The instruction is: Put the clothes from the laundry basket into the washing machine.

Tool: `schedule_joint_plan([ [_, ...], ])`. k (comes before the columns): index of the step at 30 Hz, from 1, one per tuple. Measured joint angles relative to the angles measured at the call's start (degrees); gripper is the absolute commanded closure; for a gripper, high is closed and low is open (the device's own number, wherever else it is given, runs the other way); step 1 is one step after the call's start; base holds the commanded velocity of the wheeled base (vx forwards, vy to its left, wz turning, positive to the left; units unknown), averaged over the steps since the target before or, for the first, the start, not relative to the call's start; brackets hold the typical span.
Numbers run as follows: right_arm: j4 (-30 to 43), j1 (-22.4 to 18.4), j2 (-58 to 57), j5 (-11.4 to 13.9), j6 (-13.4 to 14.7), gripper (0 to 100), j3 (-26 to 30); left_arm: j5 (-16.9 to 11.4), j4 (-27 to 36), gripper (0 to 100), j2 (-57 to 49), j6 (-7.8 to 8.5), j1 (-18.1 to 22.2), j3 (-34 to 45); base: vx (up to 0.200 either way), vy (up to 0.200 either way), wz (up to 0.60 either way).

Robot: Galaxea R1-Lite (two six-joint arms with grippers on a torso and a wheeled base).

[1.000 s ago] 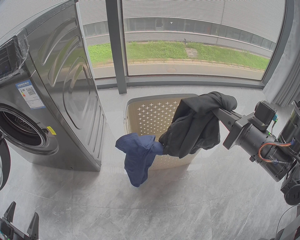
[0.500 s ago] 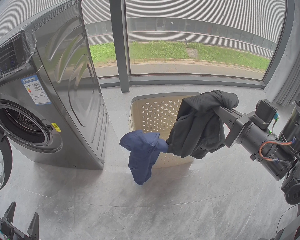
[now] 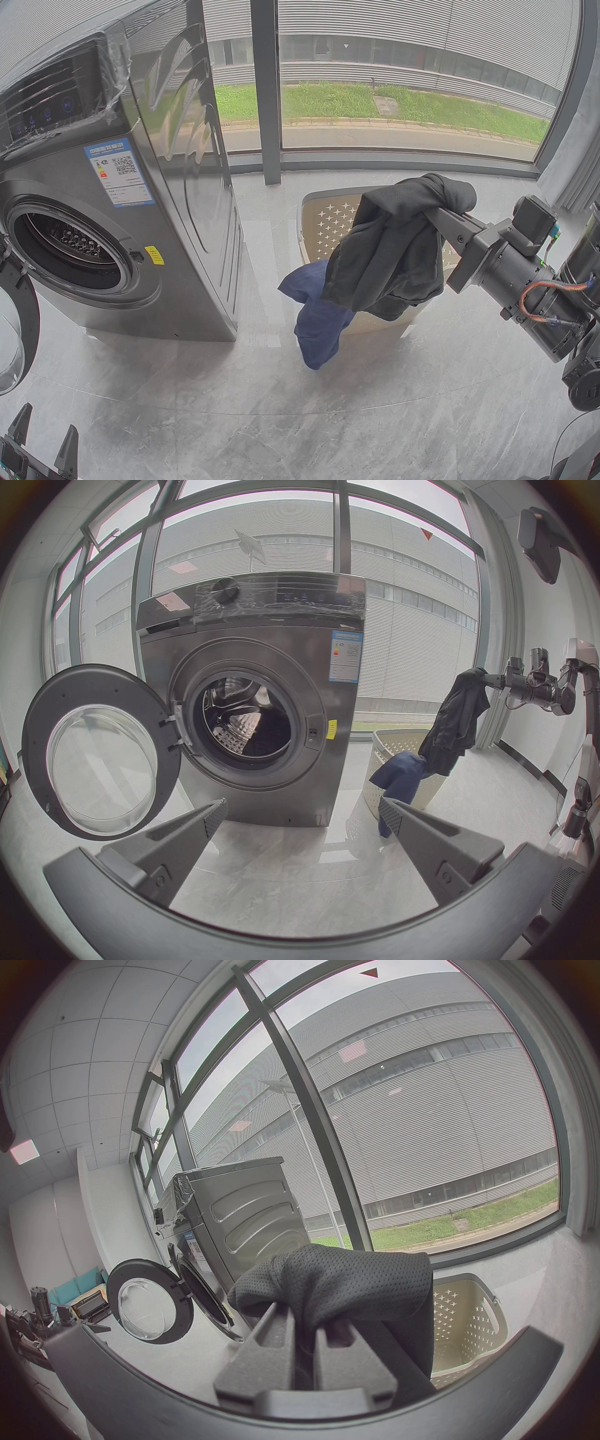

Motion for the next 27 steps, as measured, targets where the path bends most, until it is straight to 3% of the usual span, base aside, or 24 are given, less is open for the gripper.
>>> schedule_joint_plan([
  [10,0.0,0.0,0.0,0.0,0.0,100,0.0,0.0,0.0,0,0.0,0.07,0.0,0.0,0.0,0.2,0.0],
  [19,-0.7,0.0,0.1,0.0,0.0,100,0.0,0.0,0.0,0,0.0,0.09,0.0,0.0,0.0,0.0,0.0],
  [27,-0.7,-0.1,0.1,-0.1,0.0,100,0.0,0.0,0.0,0,0.0,0.02,0.0,0.0,-0.2,0.0,0.0],
])
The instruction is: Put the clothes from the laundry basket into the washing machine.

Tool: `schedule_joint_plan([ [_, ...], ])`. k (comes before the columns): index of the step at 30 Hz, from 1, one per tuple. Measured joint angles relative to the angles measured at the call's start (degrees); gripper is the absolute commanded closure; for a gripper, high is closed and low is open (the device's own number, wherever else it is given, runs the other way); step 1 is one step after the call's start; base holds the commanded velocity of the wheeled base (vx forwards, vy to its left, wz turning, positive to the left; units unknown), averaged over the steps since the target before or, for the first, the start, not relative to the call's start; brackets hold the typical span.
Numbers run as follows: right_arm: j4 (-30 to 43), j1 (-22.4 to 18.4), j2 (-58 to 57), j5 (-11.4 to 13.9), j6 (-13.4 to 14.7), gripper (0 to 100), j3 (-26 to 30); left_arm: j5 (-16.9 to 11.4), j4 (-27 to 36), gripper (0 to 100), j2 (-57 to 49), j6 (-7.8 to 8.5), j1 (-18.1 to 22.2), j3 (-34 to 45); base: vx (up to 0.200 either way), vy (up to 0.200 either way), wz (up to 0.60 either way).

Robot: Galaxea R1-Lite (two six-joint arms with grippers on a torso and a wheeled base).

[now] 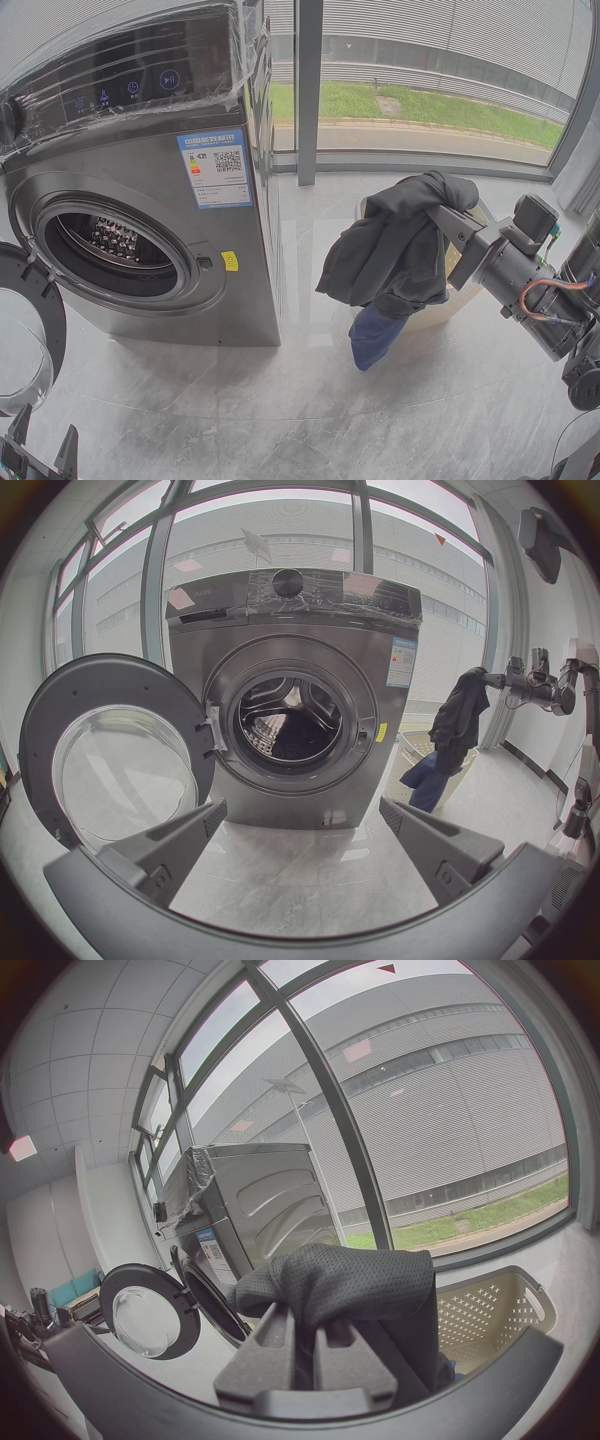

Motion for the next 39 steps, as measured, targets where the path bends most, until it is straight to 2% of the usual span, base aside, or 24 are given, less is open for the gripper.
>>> schedule_joint_plan([
  [10,0.0,0.1,0.0,0.0,0.0,100,0.2,0.0,0.0,0,0.0,-0.02,0.0,0.0,-0.2,0.0,0.0],
  [16,0.0,0.1,0.0,0.1,0.0,100,0.4,0.0,0.0,0,0.0,-0.09,0.0,0.0,0.0,0.0,0.0],
  [39,0.0,-0.2,0.1,0.2,0.1,100,0.3,0.0,0.0,0,0.0,-0.11,0.0,0.0,0.0,0.2,0.0],
])
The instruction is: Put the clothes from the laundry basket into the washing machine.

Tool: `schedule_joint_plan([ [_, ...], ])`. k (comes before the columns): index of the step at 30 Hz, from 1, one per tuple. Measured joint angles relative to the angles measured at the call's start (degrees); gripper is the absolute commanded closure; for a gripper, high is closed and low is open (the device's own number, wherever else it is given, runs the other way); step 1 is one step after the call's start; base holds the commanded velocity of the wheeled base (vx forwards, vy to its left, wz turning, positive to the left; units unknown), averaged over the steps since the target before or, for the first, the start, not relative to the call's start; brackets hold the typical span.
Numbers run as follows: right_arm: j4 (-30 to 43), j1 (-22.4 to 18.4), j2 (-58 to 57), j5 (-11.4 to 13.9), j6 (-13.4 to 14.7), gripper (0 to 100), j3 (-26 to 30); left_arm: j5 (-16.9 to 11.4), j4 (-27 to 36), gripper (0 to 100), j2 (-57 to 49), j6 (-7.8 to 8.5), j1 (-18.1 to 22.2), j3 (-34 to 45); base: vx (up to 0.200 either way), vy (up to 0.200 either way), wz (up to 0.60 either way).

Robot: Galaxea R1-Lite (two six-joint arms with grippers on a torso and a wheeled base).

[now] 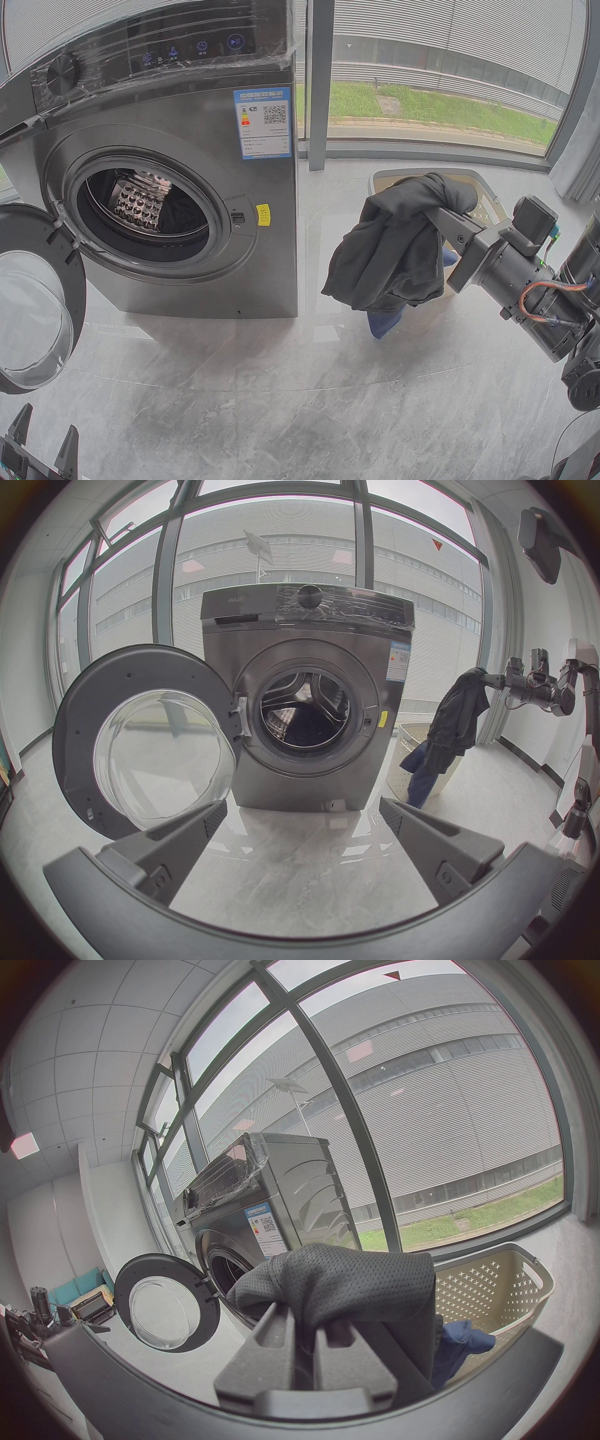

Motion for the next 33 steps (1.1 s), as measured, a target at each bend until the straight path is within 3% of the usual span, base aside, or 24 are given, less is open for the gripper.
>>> schedule_joint_plan([
  [4,0.0,0.0,0.0,0.0,0.0,100,0.0,0.0,0.0,0,0.0,0.0,0.0,0.0,0.0,0.2,0.0],
  [10,0.0,0.0,0.0,0.0,0.0,100,0.0,0.0,0.0,0,0.0,0.0,0.0,0.0,0.0,0.0,0.0],
  [16,0.0,0.0,0.0,0.0,0.0,100,0.2,0.0,0.0,0,0.0,0.0,0.0,0.0,-0.2,0.0,0.0],
  [25,0.0,-0.1,0.0,0.0,0.1,100,0.3,0.0,0.0,0,0.0,0.0,0.0,0.0,0.0,0.0,0.0],
  [33,0.0,-0.2,0.1,0.0,0.1,100,0.4,0.0,0.0,0,0.0,0.0,0.0,0.0,0.0,0.2,0.0],
])
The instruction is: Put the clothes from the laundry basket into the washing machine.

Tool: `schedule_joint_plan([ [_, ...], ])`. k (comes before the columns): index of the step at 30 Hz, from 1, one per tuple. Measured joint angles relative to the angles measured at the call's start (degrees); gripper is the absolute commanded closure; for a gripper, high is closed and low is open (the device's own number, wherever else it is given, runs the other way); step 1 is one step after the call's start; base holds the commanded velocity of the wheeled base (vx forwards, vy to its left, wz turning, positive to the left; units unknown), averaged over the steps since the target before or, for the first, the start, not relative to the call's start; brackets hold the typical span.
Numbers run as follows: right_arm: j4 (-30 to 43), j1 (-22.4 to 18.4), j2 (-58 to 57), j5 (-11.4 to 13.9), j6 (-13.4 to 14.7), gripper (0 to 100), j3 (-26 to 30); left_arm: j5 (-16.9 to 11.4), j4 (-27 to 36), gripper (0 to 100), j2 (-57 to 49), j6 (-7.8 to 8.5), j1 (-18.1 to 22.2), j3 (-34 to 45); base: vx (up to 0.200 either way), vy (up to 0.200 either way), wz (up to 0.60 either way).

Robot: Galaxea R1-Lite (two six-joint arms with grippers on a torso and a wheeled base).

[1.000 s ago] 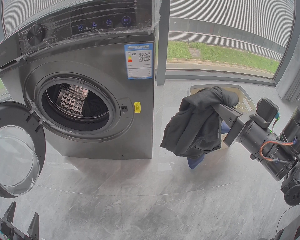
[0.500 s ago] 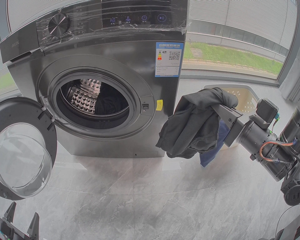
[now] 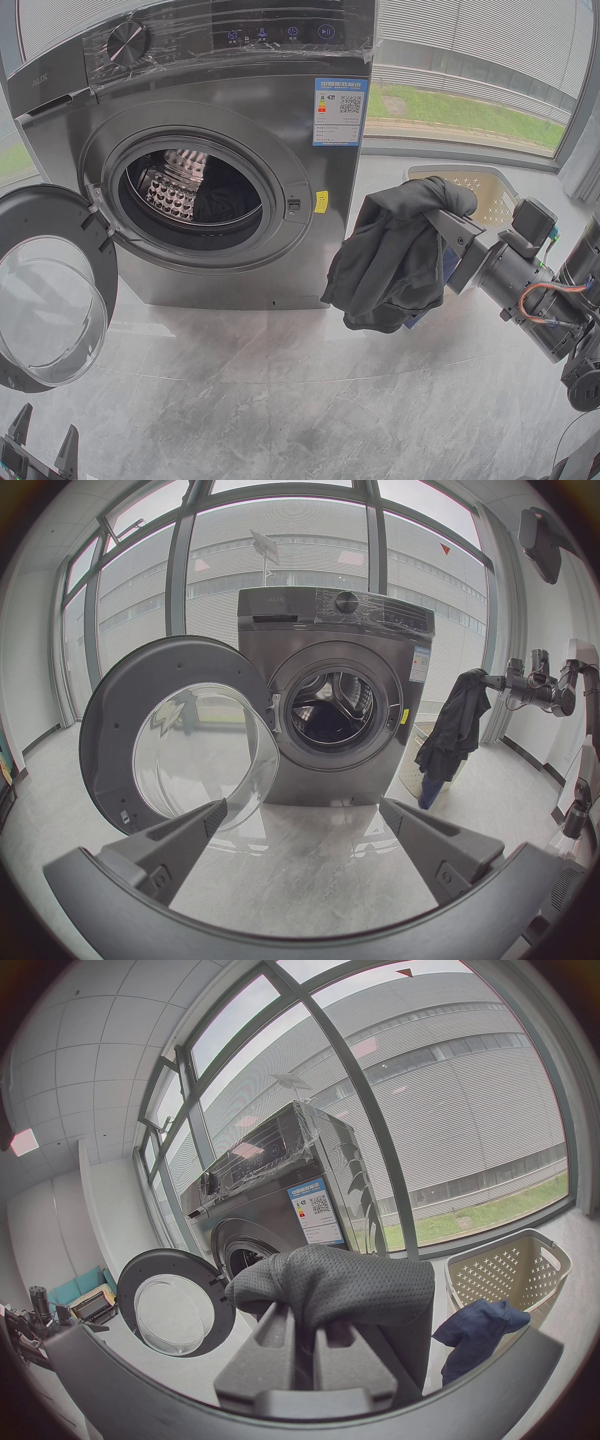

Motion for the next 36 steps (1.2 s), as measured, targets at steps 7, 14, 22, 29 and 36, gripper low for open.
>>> schedule_joint_plan([
  [7,0.0,-0.1,0.0,0.0,0.0,100,0.0,0.0,0.0,0,0.0,0.0,0.0,0.0,0.0,0.2,0.0],
  [14,0.0,-0.1,0.1,0.0,0.0,100,0.0,0.0,0.0,0,0.0,0.0,0.0,0.0,0.0,0.2,0.0],
  [22,0.0,-0.1,0.1,0.0,0.1,100,0.0,0.0,0.0,0,0.0,0.0,0.0,0.0,0.0,0.05,0.0],
  [29,0.0,0.1,0.2,0.1,0.2,100,0.3,0.0,0.0,0,0.0,0.24,0.0,0.0,0.0,0.0,0.0],
  [36,0.4,2.0,1.8,0.1,0.3,100,-0.5,0.1,-0.1,0,0.0,2.16,0.0,0.0,0.0,0.0,0.0],
])
